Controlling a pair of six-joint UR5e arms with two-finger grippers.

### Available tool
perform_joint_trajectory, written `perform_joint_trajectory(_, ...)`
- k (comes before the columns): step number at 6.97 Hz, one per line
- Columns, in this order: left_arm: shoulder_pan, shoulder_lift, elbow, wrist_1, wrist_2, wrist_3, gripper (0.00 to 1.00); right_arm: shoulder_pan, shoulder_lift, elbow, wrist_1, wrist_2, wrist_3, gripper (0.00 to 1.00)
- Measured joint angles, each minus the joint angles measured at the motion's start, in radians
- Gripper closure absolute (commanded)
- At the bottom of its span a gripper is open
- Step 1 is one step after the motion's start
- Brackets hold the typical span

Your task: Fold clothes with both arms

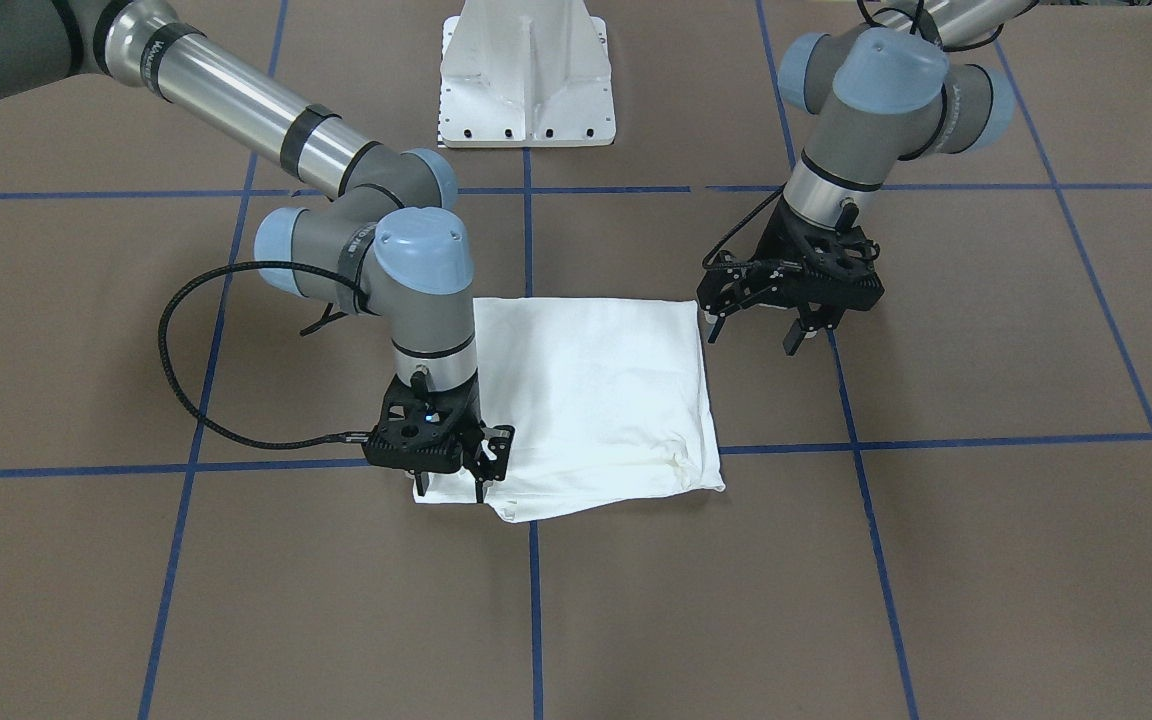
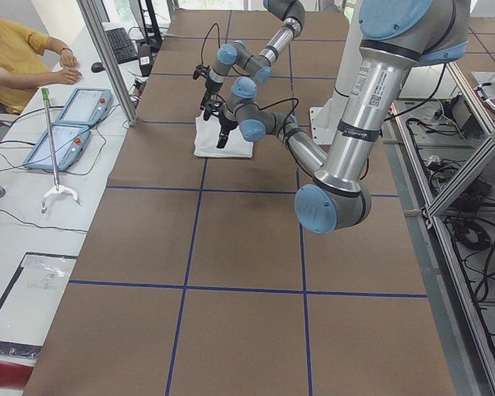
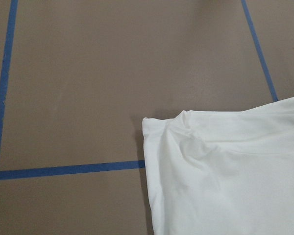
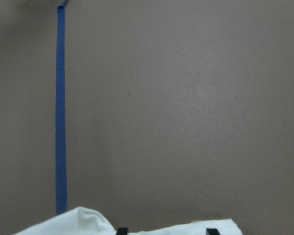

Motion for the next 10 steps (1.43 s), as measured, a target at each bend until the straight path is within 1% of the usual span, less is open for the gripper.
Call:
perform_joint_trajectory(1,-0.014,0.024,-0.033,0.01,-0.04,0.033,0.0,0.065,-0.005,0.006,-0.018,0.13,-0.074,0.0)
perform_joint_trajectory(2,-0.058,0.069,-0.084,0.039,-0.096,0.124,0.0,0.135,-0.028,0.05,-0.09,0.251,-0.189,0.0)
perform_joint_trajectory(3,-0.134,0.13,-0.143,0.091,-0.15,0.26,0.0,0.203,-0.093,0.164,-0.217,0.335,-0.341,0.0)
perform_joint_trajectory(4,-0.227,0.196,-0.184,0.127,-0.198,0.408,0.0,0.272,-0.184,0.298,-0.338,0.387,-0.502,0.0)
perform_joint_trajectory(5,-0.346,0.267,-0.195,0.149,-0.249,0.604,0.0,0.366,-0.294,0.411,-0.43,0.446,-0.689,0.0)
perform_joint_trajectory(6,-0.48,0.318,-0.177,0.184,-0.289,0.816,0.0,0.479,-0.406,0.467,-0.479,0.513,-0.887,0.0)
perform_joint_trajectory(7,-0.6,0.349,-0.145,0.232,-0.321,0.979,0.0,0.58,-0.505,0.485,-0.5,0.559,-1.056,0.0)
perform_joint_trajectory(8,-0.69,0.382,-0.109,0.275,-0.345,1.067,0.0,0.658,-0.598,0.491,-0.506,0.579,-1.187,0.0)
perform_joint_trajectory(10,-0.806,0.449,-0.004,0.303,-0.362,1.119,0.0,0.786,-0.789,0.494,-0.502,0.582,-1.415,0.0)
